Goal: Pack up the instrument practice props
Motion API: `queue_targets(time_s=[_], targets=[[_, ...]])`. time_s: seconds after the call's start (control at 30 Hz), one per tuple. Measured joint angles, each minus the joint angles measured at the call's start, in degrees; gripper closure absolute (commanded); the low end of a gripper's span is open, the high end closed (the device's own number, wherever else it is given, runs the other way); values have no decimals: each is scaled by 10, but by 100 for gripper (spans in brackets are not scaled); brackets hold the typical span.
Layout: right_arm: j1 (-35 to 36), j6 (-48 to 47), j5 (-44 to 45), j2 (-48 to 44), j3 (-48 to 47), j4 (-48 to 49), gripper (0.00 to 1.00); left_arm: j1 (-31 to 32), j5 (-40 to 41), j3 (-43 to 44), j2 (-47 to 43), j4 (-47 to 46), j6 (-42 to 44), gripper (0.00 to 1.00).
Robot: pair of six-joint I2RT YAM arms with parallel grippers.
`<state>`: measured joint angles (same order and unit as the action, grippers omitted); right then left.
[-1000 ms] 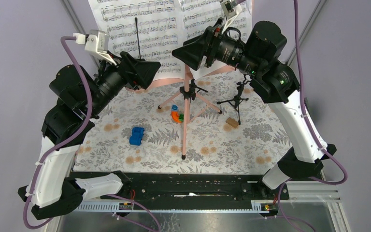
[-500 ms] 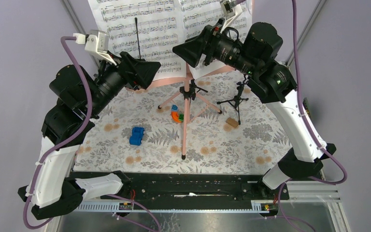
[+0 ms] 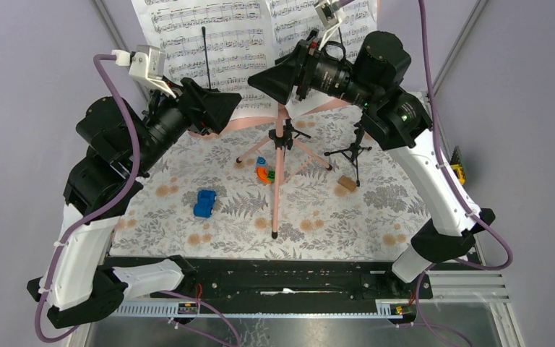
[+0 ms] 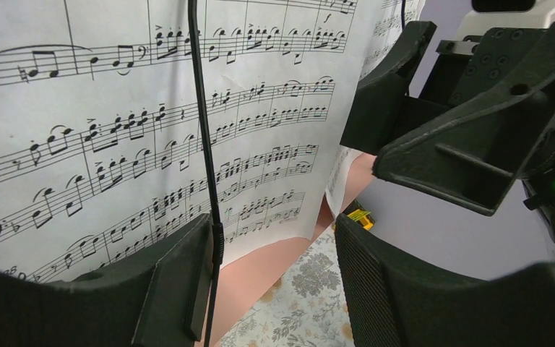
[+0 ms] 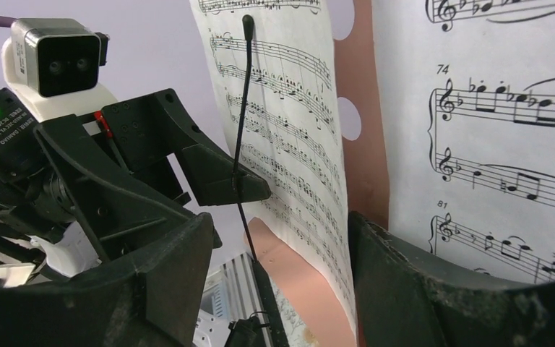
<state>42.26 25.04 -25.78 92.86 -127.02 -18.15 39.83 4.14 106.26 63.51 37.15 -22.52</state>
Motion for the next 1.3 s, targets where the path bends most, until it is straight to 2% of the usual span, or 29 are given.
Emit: queue_targets(time_s=[0.17,0.5,0.53,0.63,0.8,1.07,1.2,1.3], targets=[[0,7,-4,13,-1,9,40,0,-1,-4,-1,-4,0,37],[0,18,-14,24,-1,27,83,0,-1,-10,-1,-8,0,39],[0,18,-15,24,-1,30,89,0,-1,-10,-1,-9,0,39],[0,16,-16,24,2,40,100,0,-1,-12,-2,-11,0,35],[0,14,-18,22,14,47,100,0,0,-18,-9,-27,1,36],[0,11,-19,12,30,48,100,0,11,-18,-16,-62,13,47],[0,7,-20,0,36,47,100,-1,13,-18,-10,-68,17,63],[0,0,-22,-4,37,48,100,-1,13,-19,-5,-73,17,79]])
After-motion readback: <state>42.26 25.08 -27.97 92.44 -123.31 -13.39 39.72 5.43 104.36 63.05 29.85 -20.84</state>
